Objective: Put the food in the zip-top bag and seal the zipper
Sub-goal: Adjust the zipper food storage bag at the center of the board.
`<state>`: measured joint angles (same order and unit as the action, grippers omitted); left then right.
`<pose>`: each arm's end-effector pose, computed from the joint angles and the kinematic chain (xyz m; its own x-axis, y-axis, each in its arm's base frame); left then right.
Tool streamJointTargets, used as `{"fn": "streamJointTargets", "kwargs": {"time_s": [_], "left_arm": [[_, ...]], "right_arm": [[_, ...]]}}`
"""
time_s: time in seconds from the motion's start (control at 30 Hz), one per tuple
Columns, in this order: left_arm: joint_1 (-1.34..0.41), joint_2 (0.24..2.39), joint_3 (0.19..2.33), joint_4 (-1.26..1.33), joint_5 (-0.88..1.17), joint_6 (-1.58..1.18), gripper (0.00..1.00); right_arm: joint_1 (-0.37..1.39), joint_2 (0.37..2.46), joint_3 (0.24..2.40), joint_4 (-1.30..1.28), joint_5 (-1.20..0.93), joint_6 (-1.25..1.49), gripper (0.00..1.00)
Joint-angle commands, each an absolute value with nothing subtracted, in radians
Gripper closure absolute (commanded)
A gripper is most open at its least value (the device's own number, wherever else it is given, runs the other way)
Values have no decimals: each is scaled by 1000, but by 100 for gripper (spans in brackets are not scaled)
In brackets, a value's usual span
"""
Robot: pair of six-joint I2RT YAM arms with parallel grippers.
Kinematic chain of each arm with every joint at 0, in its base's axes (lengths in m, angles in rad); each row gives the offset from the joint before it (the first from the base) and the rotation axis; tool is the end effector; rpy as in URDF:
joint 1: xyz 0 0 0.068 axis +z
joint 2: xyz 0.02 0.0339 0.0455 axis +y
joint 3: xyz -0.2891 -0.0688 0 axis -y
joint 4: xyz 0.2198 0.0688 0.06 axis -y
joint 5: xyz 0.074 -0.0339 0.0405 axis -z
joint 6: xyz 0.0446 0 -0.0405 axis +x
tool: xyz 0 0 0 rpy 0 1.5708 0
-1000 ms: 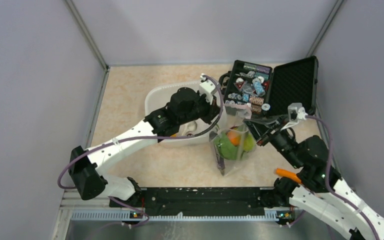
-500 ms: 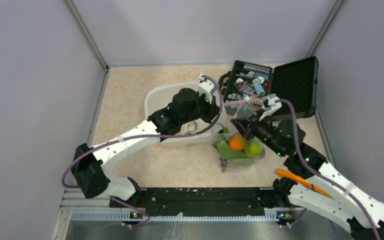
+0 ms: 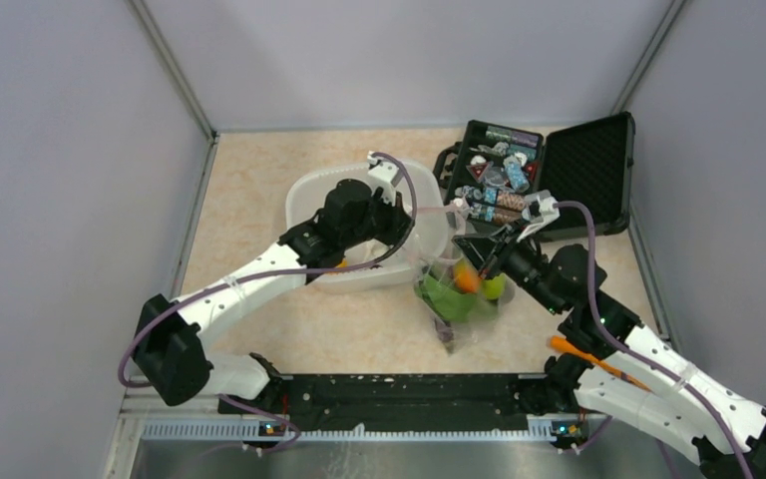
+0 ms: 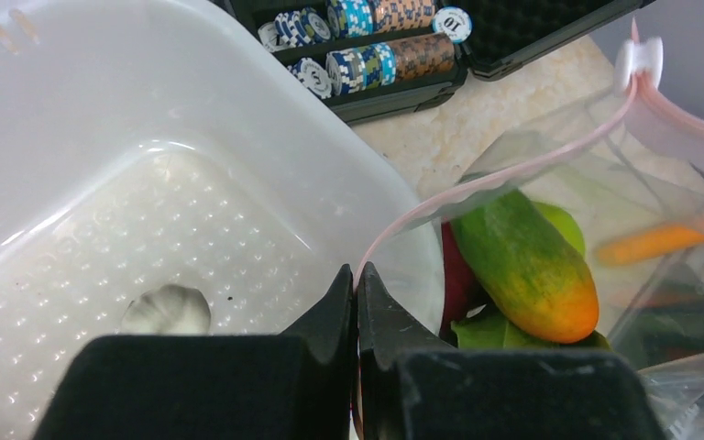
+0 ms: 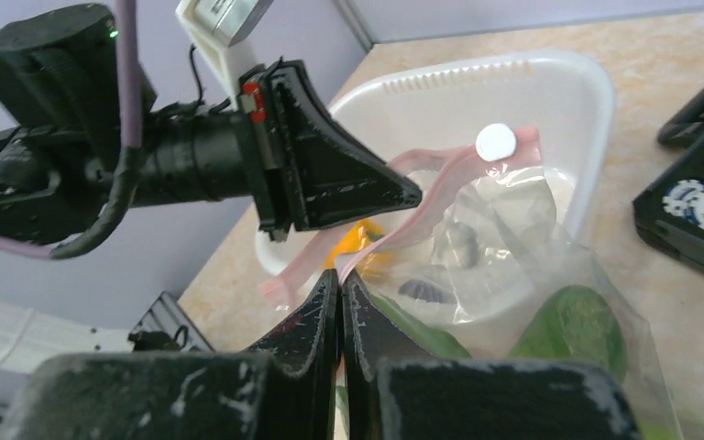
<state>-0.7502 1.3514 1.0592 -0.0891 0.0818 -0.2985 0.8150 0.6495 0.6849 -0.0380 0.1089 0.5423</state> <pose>0.2132 -0.2036 0.3457 -0.4763 0.0433 -0.8782 0.6224 0.7221 -0.3020 0.0897 0.0881 0.3558 -0.3364 0.3911 -0.8567 -0.5549 0.6527 0.5159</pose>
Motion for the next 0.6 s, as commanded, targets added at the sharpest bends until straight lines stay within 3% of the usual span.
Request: {"fn": "streamJointTargets", "kwargs": {"time_s": [0.0,0.57], "left_arm": [[-733,1301,1086,-25,119,-305,100],[-732,1289,1116,-10,220,-311,100]], "right_arm": [[817,588,645,189,4,534,100],[816,500,629,133,138,524,100]]}}
